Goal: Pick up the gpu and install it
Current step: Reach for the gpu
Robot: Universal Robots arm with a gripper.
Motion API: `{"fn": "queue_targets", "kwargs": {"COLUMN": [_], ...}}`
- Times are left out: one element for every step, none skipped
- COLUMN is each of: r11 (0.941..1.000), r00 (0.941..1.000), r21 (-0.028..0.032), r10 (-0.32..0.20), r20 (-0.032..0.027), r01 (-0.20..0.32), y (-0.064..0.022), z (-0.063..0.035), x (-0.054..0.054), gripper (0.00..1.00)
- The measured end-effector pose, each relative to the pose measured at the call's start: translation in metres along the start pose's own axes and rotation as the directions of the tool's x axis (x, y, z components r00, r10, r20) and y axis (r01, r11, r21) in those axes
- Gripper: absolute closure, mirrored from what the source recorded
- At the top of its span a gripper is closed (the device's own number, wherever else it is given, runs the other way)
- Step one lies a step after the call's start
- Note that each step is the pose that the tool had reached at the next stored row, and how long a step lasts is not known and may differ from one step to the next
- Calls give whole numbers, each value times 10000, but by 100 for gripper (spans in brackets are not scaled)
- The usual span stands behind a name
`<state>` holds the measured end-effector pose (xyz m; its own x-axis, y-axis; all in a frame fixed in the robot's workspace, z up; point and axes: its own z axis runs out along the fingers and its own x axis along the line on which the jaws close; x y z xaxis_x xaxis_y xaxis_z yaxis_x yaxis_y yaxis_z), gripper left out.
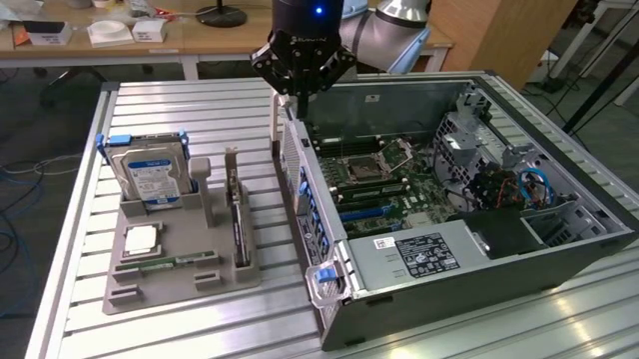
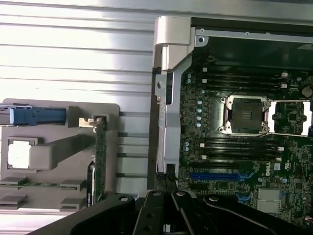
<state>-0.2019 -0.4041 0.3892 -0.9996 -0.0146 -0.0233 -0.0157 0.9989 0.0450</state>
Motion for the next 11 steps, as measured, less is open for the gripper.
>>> {"fn": "queue_targets", "kwargs": {"r11": [10000,10000,10000,10000,10000,9999,9999,9999,9998,9998,9998], "r00": [10000,10000,10000,10000,10000,9999,9999,9999,9998,9998,9998], "r21": [-1,-2,-3,-2,-3,-3,-4,-4,-5,-5,-5], "r10": [-19,-40,-59,-79,-98,-118,-138,-155,-173,-192,-211], "r20": [-1,-1,-2,-3,-4,-5,-6,-7,-7,-8,-9], "r01": [19,40,59,79,98,118,138,155,173,192,211], "y": [-1,-1,-2,-2,-3,-3,-4,-4,-4,-5,-5], "z": [1,1,1,1,2,2,2,2,3,3,3], "x": [14,27,40,53,66,82,96,110,125,141,156], "gripper": [89,89,89,89,89,89,89,89,89,89,89]}}
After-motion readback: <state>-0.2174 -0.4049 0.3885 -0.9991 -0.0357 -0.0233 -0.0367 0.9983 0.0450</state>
